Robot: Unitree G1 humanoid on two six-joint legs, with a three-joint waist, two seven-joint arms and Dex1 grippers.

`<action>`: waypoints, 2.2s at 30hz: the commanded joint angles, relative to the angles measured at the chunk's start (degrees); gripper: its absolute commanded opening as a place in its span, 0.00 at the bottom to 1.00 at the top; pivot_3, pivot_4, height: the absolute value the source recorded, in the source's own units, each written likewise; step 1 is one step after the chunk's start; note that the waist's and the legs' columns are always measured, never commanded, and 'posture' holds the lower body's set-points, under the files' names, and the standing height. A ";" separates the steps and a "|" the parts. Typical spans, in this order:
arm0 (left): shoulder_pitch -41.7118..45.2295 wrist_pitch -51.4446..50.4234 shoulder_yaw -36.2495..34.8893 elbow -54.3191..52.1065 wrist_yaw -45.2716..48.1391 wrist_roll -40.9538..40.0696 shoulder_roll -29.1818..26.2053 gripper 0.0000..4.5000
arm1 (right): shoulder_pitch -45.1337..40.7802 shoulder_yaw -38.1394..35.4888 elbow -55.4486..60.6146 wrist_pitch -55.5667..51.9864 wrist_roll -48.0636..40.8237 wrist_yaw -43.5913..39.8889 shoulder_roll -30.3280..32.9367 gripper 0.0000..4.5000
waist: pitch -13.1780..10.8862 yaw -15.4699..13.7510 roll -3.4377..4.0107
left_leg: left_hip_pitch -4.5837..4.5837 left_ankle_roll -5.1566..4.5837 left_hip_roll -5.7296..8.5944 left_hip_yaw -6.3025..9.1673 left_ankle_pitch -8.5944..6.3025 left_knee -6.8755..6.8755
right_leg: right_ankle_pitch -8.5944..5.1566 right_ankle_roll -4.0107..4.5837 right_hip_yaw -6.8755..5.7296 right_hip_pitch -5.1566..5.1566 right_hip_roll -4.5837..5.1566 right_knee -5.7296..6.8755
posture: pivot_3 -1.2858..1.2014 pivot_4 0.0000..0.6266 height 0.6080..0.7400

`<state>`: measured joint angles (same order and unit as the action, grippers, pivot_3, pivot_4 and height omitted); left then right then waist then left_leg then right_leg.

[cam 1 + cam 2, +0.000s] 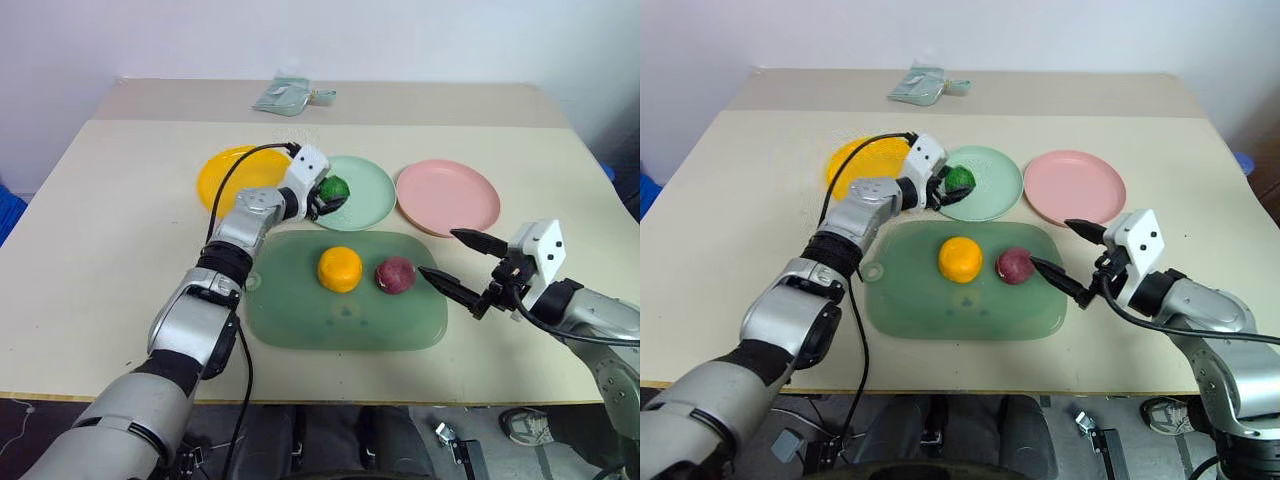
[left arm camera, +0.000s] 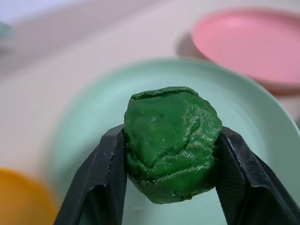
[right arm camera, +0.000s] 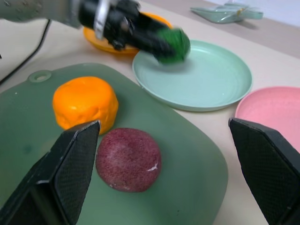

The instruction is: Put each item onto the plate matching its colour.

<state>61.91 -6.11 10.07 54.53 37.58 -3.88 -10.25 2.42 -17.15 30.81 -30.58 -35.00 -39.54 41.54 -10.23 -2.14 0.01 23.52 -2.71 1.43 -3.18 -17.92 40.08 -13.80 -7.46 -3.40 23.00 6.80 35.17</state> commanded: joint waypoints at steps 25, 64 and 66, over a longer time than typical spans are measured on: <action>-19.58 -9.50 9.75 -42.34 32.87 -3.99 -15.10 0.64 | 4.08 -3.19 1.12 2.11 0.41 -1.37 -0.57 1.00 | 0.05 -0.03 0.09 | -0.09 0.07 -0.02 0.15 0.03 0.13 | 0.00 0.05 0.05 -0.11 0.00 0.04 | 0.52 0.24 1.00; -35.28 -12.77 -0.43 -61.88 29.67 -15.56 -24.51 0.99 | -8.96 17.31 -10.06 0.84 15.23 5.64 -4.74 1.00 | 0.06 1.06 0.06 | -0.13 0.22 -0.03 0.19 0.10 0.08 | -0.01 0.06 0.02 -0.14 0.00 0.04 | 0.52 0.24 1.00; -37.12 -14.29 0.13 -64.55 29.02 -15.96 -24.51 1.00 | -8.78 16.70 -10.00 1.20 13.83 4.42 -5.51 0.88 | 0.07 1.02 0.06 | -0.13 0.20 0.01 0.22 0.09 0.08 | -0.01 0.06 0.03 -0.15 0.03 0.03 | 0.52 0.24 1.00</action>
<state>24.77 -19.58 10.12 -6.42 66.79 -18.46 -34.72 -6.12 0.60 19.64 -30.64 -20.66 -34.57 36.56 -10.17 -1.12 0.06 23.40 -2.52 1.44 -2.97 -17.83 40.15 -13.81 -7.40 -3.35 22.86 6.83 35.19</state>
